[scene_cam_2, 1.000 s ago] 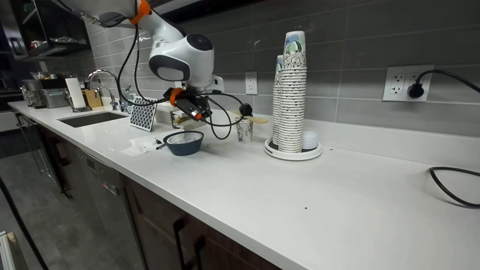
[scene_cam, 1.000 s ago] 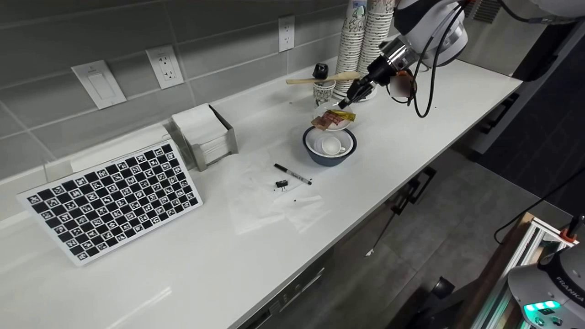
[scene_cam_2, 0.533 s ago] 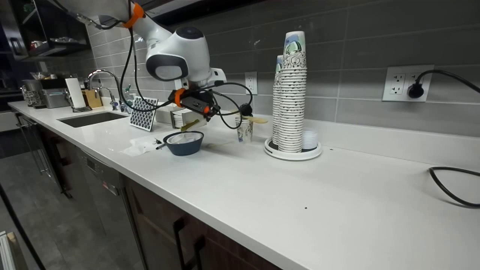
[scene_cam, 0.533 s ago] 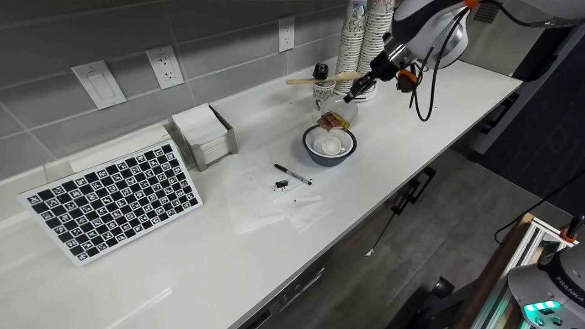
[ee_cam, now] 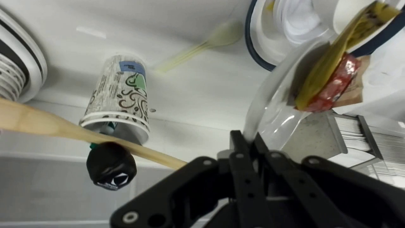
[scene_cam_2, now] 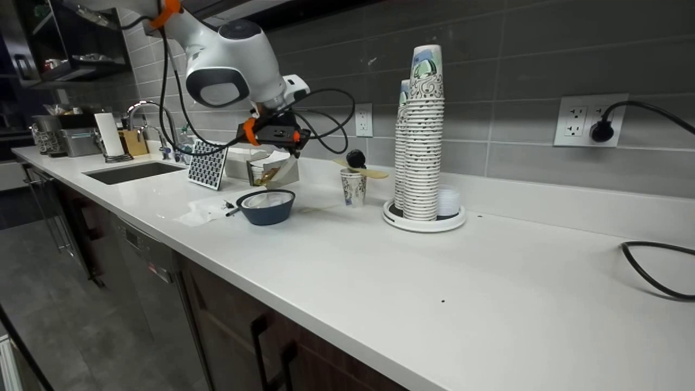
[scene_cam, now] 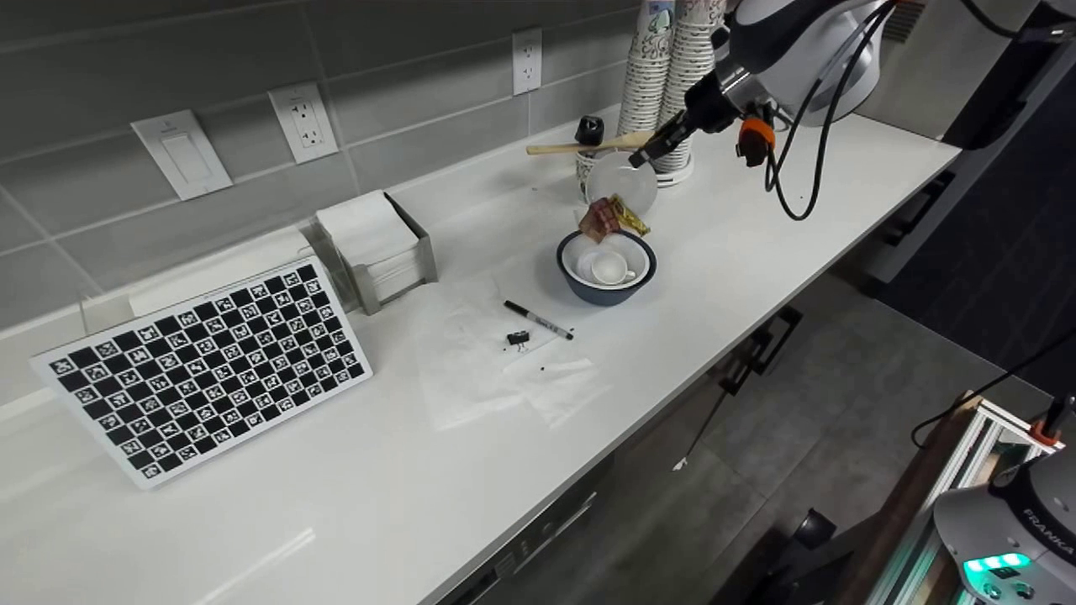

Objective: Pour the contents on the white plate into the white bowl.

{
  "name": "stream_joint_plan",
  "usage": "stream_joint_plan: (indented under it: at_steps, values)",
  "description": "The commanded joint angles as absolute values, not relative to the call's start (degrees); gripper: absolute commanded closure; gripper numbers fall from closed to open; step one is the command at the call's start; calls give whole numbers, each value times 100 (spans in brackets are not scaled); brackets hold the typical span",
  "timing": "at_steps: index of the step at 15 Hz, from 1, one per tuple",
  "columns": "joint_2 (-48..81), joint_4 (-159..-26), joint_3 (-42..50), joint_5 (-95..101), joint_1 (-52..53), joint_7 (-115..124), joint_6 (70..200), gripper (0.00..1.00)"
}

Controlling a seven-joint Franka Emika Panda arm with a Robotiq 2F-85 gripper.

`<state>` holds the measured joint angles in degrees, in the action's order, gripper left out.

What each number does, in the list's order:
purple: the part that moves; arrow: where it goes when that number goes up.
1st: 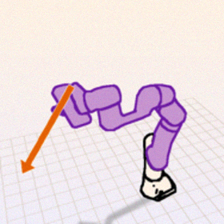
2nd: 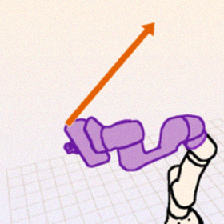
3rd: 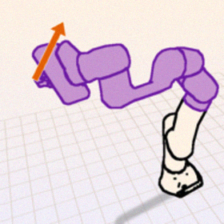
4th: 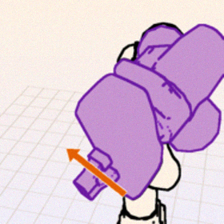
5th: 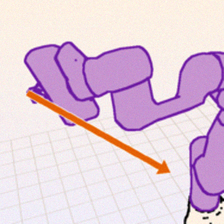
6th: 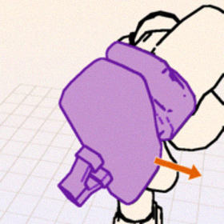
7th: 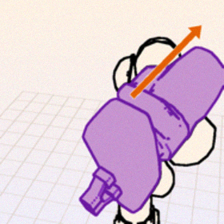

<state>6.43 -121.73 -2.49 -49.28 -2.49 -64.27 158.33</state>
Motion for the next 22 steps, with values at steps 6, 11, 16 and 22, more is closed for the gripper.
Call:
stream_joint_plan:
  at_steps: [6, 11, 16, 22]
  values:
    - [349, -12519, -291, -5403, -284, -7080, 16155, 98]
    - [429, -12670, 230, -5197, -667, -5990, 15148, 98]
    - [883, -12418, 788, -5671, -1260, -5975, 13677, 98]
    - [1147, -12445, 1029, -5896, -1523, -5759, 13164, 98]
